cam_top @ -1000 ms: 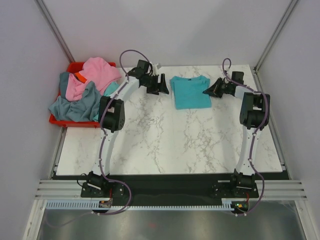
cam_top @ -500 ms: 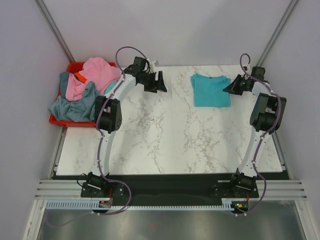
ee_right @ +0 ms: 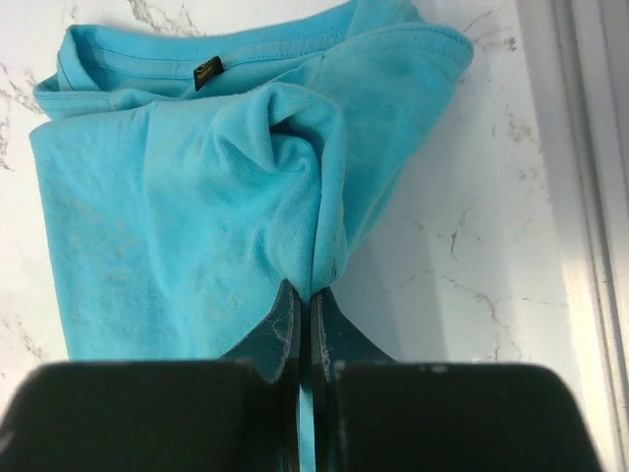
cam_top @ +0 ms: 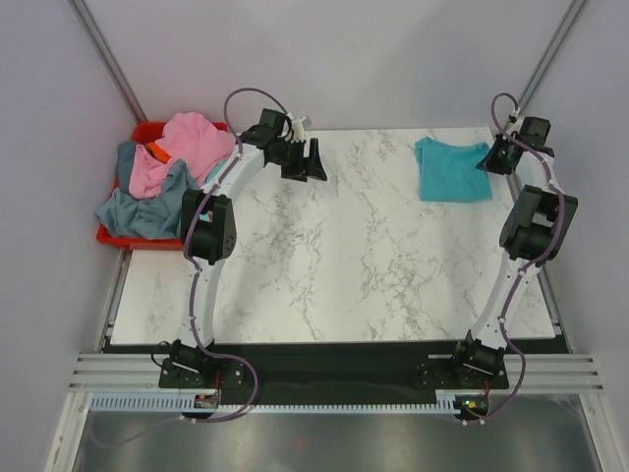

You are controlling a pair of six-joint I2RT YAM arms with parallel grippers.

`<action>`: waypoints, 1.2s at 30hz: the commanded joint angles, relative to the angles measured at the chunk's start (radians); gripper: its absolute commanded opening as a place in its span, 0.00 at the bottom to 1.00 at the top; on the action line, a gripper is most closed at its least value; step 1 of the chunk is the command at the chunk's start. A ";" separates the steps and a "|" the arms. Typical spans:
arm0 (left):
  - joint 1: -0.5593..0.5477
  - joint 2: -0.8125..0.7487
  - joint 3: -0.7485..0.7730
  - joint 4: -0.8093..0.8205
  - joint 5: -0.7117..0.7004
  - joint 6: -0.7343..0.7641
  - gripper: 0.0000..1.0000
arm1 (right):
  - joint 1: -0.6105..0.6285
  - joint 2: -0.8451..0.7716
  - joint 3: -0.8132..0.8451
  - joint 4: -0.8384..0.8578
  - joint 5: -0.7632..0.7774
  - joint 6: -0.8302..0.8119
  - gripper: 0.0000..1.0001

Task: Fold and stack the t-shirts
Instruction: Neatly place the folded tshirt to the corner

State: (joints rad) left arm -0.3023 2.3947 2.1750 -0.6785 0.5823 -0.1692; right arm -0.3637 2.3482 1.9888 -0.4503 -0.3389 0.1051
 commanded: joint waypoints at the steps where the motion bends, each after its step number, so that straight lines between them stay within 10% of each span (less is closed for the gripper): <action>1: 0.005 -0.074 -0.007 -0.003 0.016 0.046 0.84 | 0.005 -0.018 0.054 0.012 0.098 -0.051 0.00; 36: -0.080 -0.143 -0.073 -0.038 -0.107 0.135 0.85 | -0.026 0.227 0.312 0.107 0.448 -0.163 0.00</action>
State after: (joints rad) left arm -0.3706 2.3249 2.1033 -0.7097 0.5037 -0.0841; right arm -0.3779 2.5565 2.2414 -0.3946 0.0704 -0.0483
